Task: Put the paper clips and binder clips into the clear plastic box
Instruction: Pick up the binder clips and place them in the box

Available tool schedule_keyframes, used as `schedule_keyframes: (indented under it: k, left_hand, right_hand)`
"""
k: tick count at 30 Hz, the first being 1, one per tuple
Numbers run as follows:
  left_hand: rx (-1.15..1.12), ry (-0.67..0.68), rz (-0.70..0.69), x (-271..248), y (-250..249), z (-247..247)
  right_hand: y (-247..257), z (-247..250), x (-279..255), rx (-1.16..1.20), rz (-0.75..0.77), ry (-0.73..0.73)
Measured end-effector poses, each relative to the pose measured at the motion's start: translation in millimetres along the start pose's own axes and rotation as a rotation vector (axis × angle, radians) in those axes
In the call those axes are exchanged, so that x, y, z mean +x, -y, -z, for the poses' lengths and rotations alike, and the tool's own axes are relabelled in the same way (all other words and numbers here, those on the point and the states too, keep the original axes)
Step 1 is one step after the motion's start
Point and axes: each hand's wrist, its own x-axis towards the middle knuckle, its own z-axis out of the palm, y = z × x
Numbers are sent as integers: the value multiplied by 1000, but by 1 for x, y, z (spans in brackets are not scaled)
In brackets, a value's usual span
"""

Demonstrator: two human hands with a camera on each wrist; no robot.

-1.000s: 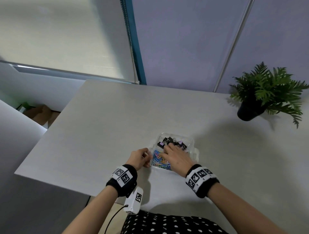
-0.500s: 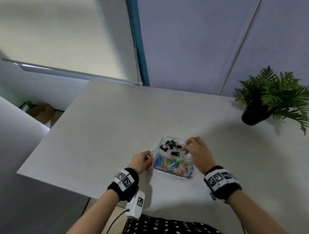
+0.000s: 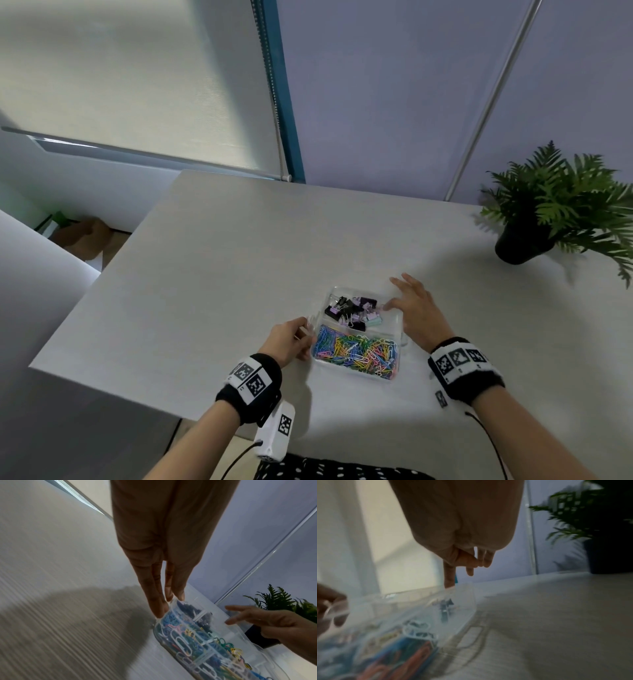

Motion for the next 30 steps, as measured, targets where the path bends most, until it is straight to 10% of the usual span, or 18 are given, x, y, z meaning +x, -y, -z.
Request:
schedule_keyframes:
  k: [4,7,11,30]
  left_hand:
    - [-113,-41,24,4,-4,1]
    - [-167,-45,41,10,-7,-1]
    - [-217,24,39,18,-17,-8]
    - [-354,88,59,61,-42,2]
  right_hand:
    - [-18,2,-33,408,-358,-182]
    - [-21,-4,-57,761,-553,32]
    - [-12,-13,-68,800,-517,254]
    - [-12,-1,-25,730,-640,66]
